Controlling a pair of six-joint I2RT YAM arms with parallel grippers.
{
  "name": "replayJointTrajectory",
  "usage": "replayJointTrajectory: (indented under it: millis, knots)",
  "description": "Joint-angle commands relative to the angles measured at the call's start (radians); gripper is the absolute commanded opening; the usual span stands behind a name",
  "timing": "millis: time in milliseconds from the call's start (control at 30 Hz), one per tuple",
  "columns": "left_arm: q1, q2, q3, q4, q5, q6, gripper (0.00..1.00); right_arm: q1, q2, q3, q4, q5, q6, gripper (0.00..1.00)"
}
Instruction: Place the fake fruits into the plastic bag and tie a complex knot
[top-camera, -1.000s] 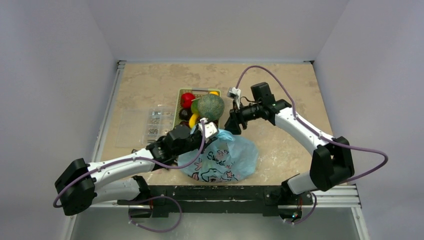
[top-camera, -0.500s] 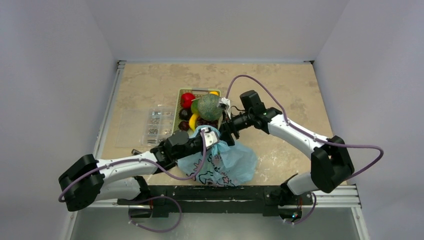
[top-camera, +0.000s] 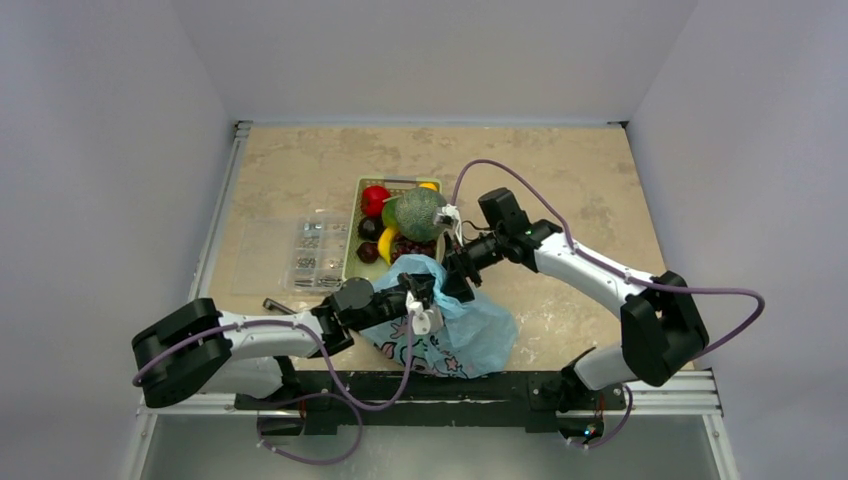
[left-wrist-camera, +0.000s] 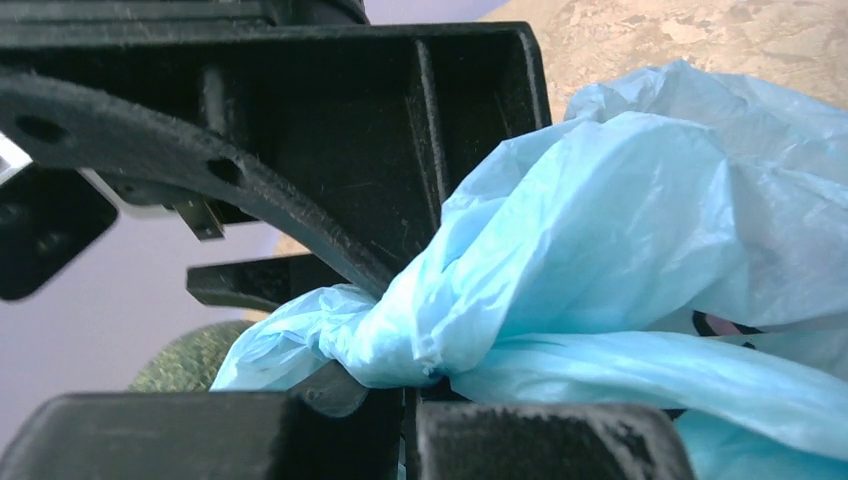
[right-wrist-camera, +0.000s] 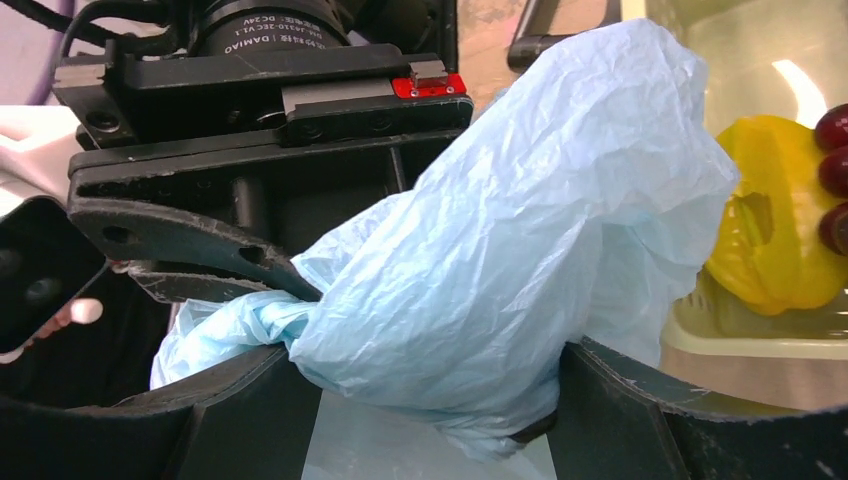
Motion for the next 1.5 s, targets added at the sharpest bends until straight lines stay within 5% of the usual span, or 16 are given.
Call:
replayJointTrajectory:
  millis: [0, 233, 633, 767, 900, 1000, 1100, 1267, 1467]
  knots:
    - [-0.073, 0.030, 0.003, 0.140, 0.103, 0.206, 0.00, 0.058, -0.027, 0.049, 0.104, -0.024, 0.024, 0.73]
    - [-0.105, 0.034, -0.022, 0.154, 0.102, 0.324, 0.00, 0.090, -0.041, 0.053, 0.073, -0.013, -0.009, 0.73]
    - [-0.114, -0.006, -0.084, 0.167, 0.078, 0.351, 0.00, -0.098, -0.139, 0.186, -0.299, 0.036, -0.214, 0.82]
    - [-0.114, -0.007, -0.083, 0.167, 0.079, 0.341, 0.00, -0.122, -0.136, 0.210, -0.367, 0.036, -0.253, 0.73]
    - [-0.114, -0.009, -0.086, 0.166, 0.086, 0.339, 0.00, -0.123, -0.125, 0.174, -0.390, 0.026, -0.280, 0.50]
    - [-0.114, -0.009, -0.086, 0.162, 0.093, 0.335, 0.00, -0.123, -0.121, 0.138, -0.378, 0.023, -0.280, 0.47]
    - [-0.114, -0.007, -0.087, 0.156, 0.100, 0.333, 0.00, -0.126, -0.126, 0.146, -0.382, 0.030, -0.292, 0.50]
    - [-0.114, -0.007, -0.088, 0.135, 0.081, 0.310, 0.00, -0.183, -0.129, 0.227, -0.477, -0.010, -0.325, 0.70]
    - [-0.114, -0.019, -0.104, 0.115, 0.054, 0.296, 0.00, -0.284, -0.133, 0.236, -0.503, 0.000, -0.303, 0.65]
